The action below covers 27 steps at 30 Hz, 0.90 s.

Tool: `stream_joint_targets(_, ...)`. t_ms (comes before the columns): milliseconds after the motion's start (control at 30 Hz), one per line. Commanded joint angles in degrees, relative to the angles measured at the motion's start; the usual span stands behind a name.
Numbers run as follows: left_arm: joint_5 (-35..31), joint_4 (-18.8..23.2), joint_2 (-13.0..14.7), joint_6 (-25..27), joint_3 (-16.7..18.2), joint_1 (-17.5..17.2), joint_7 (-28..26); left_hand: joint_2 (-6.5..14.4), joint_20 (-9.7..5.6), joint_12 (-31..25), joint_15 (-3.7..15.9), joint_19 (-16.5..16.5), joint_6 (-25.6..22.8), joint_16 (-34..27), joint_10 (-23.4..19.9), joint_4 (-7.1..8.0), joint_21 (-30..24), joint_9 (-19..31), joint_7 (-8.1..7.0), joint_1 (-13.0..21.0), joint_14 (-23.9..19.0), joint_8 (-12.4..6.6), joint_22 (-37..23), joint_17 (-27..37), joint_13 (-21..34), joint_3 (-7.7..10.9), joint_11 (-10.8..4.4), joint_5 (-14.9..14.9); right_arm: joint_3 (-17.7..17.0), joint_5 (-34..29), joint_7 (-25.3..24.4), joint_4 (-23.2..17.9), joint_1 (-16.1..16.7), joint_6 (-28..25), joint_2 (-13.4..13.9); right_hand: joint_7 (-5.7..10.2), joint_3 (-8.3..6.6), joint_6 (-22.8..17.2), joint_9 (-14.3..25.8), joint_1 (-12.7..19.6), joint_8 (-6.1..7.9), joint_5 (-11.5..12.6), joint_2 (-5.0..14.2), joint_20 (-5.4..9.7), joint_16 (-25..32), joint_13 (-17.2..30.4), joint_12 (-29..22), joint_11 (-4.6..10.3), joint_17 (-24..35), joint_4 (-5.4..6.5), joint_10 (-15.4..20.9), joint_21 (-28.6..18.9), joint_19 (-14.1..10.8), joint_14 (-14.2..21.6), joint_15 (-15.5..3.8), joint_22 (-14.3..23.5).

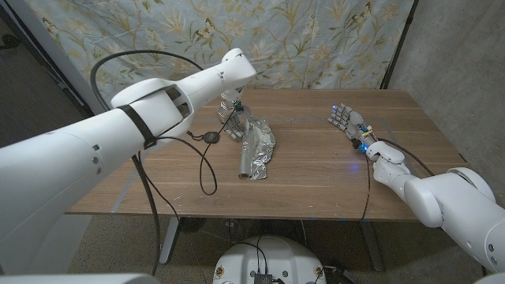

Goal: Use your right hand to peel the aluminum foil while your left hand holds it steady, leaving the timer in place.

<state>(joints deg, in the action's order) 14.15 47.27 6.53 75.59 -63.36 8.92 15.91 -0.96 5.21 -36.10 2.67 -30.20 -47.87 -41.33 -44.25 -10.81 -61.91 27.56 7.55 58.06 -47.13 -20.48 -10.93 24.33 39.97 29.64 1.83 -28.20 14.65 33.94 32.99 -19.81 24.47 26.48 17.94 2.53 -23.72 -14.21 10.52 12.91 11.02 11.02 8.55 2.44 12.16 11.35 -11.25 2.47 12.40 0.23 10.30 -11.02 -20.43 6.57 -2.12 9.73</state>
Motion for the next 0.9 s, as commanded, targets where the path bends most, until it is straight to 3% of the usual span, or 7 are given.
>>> stream_joint_targets(33,3.7,5.5,2.8,-0.5,1.1,-0.2,-2.0,4.7,-0.44,-0.5,1.18,-0.4,-1.1,0.2,-0.7,1.25,-0.4,1.3,-0.19,4.7,-1.8,-1.26,0.0,0.4,0.4,1.16,-0.01,-0.3,1.0,0.7,1.0,-0.3,0.3,1.9,0.1,0.16,-0.40,-0.5,0.3,-0.1,0.22,-0.1,0.04,0.61,0.4,0.2,-0.1,0.36,0.1,-0.06,0.3,-0.2,-0.3,0.5,-0.76,0.1)
stream_joint_targets(300,6.7,10.0,5.7,-0.6,4.3,-2.1,-3.6,4.6,-0.74,-0.4,1.29,-0.3,-1.1,0.5,-0.7,1.26,-0.5,1.3,-0.33,4.7,-1.8,-1.37,0.0,0.6,0.5,1.12,-0.30,-0.3,2.4,0.9,2.1,-0.9,0.5,3.9,0.5,0.10,-0.43,-0.6,0.3,-0.1,0.25,-0.1,0.07,0.58,0.4,0.2,-0.1,0.41,0.1,-0.09,0.3,-0.2,-0.3,0.5,-0.77,0.1)
stream_joint_targets(633,8.1,11.8,7.3,-1.3,3.2,-1.6,-2.8,3.6,-1.98,-0.3,0.71,0.0,-1.7,3.4,-1.9,2.26,-0.5,1.2,-1.54,2.7,-0.8,-1.99,0.3,-1.0,-0.2,0.91,-1.67,-0.5,3.6,1.9,2.3,-1.5,0.7,5.4,0.6,0.12,-0.48,-0.6,0.3,-0.1,0.24,-0.1,0.10,0.63,0.4,0.2,-0.1,0.38,0.1,-0.13,0.3,-0.2,-0.3,0.6,-0.82,0.1)
stream_joint_targets(900,9.2,13.5,8.9,-1.8,5.1,-1.1,-3.3,2.9,-0.07,-0.1,-1.05,1.6,-1.4,9.1,-1.5,2.47,0.5,1.2,-1.54,0.8,2.0,-2.06,0.8,-5.3,0.4,1.87,-1.93,-1.0,4.2,2.6,2.3,-2.0,0.6,6.0,0.6,0.07,-0.50,-0.6,0.3,-0.1,0.25,-0.1,0.12,0.64,0.4,0.2,-0.1,0.37,0.1,-0.15,0.3,-0.2,-0.3,0.6,-0.83,0.1)
